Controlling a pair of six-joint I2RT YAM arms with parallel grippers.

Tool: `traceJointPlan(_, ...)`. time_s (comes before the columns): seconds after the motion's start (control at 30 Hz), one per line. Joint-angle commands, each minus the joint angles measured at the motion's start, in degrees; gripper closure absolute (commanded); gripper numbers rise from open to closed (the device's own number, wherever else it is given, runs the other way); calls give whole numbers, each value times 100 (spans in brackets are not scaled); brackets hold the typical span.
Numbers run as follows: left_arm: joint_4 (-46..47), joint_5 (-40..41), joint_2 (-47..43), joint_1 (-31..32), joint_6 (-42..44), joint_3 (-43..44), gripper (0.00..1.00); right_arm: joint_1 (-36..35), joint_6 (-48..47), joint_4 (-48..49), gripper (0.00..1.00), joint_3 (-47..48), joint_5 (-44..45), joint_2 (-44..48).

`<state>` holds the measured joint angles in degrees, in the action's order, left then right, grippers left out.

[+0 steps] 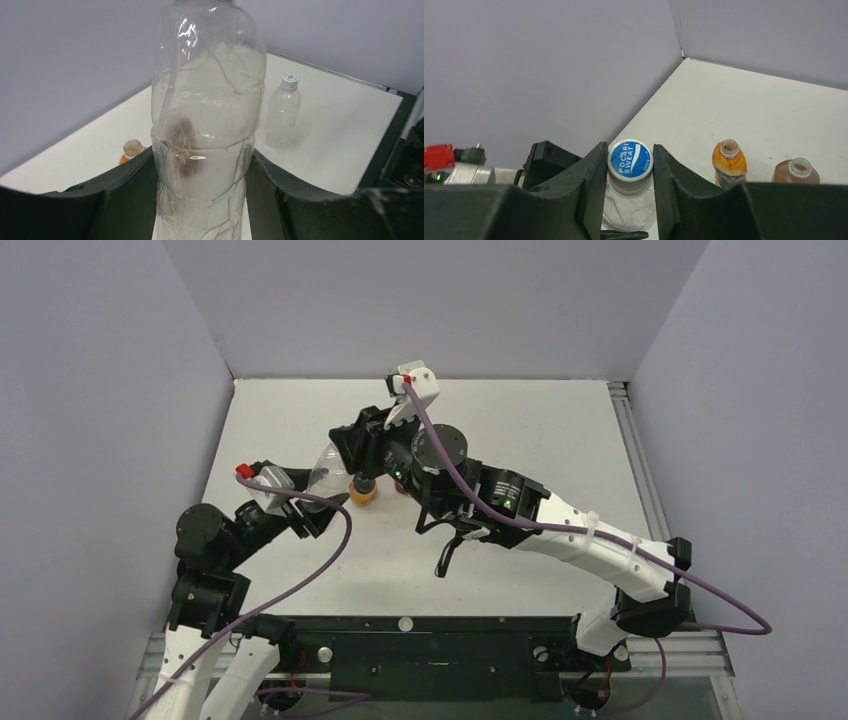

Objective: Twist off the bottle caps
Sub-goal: Unscrew the bottle cap from the plastic bottle.

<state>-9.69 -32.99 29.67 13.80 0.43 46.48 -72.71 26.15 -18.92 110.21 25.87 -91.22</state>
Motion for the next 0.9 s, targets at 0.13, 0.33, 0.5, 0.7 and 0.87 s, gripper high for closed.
traceJointPlan(0.13, -302, -2618, 376, 24, -1007, 742, 100, 576, -831, 1025, 95, -1389, -3728, 1250)
traceJointPlan(0.33, 445, -3233, 376, 25, -1923, 608, 100, 566, -894, 1209, 98, -1768, -4208, 1612)
traceJointPlan(0.5, 801, -3427, 395, 17, -2251, 596, 100, 525, -865, 1230, 99, -1757, -4226, 1693)
traceJointPlan(0.7, 844, -3413, 424, 24, -2323, 608, 100, 315, -1062, 1095, 100, -1612, -4067, 1801)
traceJointPlan(0.87, 881, -3584, 400, 26, -2497, 597, 100, 295, -1150, 1115, 100, -1653, -4041, 2028)
